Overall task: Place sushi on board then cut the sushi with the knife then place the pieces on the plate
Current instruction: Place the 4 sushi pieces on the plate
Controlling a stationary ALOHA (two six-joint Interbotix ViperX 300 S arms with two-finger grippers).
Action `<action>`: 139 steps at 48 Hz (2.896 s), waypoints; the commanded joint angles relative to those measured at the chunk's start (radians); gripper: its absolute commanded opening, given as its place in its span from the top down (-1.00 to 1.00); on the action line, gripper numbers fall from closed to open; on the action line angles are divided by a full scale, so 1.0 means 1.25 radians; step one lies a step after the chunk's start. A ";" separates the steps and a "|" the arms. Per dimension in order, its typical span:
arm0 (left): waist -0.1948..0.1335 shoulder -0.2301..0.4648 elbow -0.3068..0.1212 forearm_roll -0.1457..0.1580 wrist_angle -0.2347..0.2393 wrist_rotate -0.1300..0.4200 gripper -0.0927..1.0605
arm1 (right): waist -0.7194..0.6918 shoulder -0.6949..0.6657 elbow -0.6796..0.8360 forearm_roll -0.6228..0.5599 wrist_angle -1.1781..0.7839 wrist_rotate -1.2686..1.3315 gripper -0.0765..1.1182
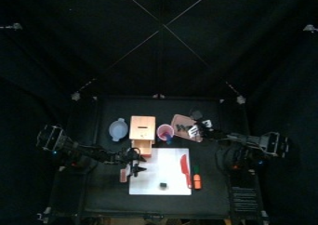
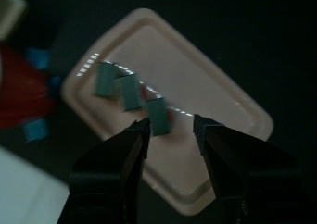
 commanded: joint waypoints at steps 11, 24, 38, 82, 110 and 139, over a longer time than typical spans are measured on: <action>0.000 -0.005 -0.012 -0.005 -0.002 0.001 -0.64 | 0.384 -0.085 0.001 0.069 -0.120 0.005 -0.46; 0.000 -0.004 -0.016 -0.023 -0.004 0.001 -0.64 | 0.523 0.144 -0.114 0.119 -0.247 -0.001 -0.46; -0.001 -0.004 -0.011 -0.023 -0.004 0.001 -0.64 | 0.568 0.303 -0.255 0.123 -0.238 -0.005 -0.46; -0.002 -0.001 0.000 -0.032 -0.004 0.000 -0.64 | 0.580 0.427 -0.317 0.098 -0.211 -0.005 -0.34; -0.001 -0.002 0.002 -0.032 -0.002 0.002 -0.64 | 0.395 0.064 -0.071 0.098 -0.002 0.004 -0.16; -0.001 -0.001 -0.001 -0.031 -0.002 0.002 -0.64 | -0.061 -0.033 0.099 -0.002 -0.055 0.000 -0.16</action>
